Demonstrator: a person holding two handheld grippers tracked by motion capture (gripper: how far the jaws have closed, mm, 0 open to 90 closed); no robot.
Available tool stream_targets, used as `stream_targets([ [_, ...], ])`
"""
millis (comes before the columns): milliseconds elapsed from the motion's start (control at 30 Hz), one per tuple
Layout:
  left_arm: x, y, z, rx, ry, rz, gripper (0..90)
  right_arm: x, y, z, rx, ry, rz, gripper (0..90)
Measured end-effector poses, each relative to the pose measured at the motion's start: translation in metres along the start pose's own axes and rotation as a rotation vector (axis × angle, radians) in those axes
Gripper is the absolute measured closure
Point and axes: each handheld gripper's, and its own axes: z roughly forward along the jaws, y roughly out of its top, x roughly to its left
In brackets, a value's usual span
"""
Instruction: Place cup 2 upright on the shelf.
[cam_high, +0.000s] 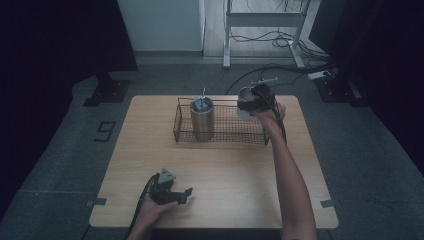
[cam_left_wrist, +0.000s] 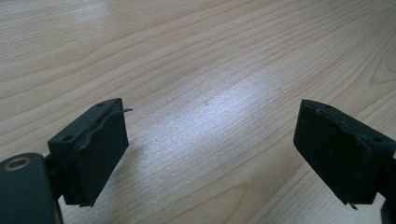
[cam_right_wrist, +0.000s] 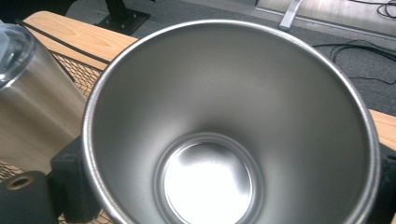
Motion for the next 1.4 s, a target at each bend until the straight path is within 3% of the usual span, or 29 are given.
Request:
stream_targets([
  [633, 0.0, -0.001, 0.0, 0.006, 0.002, 0.005, 10.1, -0.003, -0.022, 0.029, 0.072, 0.012, 0.016, 7.4],
  [1400, -0.001, -0.002, 0.003, 0.024, 0.006, 0.007, 10.1, -0.002, -0.04, 0.05, 0.129, -0.01, -0.01, 7.3],
])
